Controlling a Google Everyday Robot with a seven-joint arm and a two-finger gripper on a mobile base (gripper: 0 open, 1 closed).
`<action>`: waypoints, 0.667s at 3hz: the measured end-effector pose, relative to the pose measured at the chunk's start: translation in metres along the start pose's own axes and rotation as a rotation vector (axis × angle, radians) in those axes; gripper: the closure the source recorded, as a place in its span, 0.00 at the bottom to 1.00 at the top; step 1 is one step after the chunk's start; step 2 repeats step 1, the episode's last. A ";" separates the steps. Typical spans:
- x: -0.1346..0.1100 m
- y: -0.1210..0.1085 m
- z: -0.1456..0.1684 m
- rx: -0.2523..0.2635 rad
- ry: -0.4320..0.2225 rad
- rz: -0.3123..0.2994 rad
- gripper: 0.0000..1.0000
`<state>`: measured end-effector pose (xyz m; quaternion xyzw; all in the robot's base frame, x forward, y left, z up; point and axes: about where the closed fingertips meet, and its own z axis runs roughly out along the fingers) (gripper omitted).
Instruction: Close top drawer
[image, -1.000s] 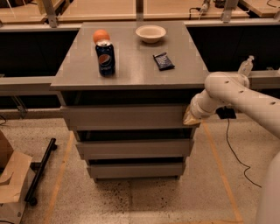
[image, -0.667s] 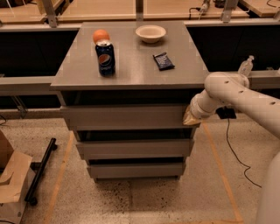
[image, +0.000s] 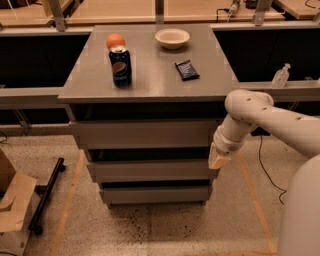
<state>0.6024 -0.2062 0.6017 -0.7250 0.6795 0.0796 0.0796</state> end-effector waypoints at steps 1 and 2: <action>0.003 0.025 0.001 -0.096 0.010 0.000 0.82; 0.003 0.025 0.001 -0.096 0.010 0.000 0.82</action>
Offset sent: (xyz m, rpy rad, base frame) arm 0.0000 0.0000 0.0000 0.0000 0.0000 0.0000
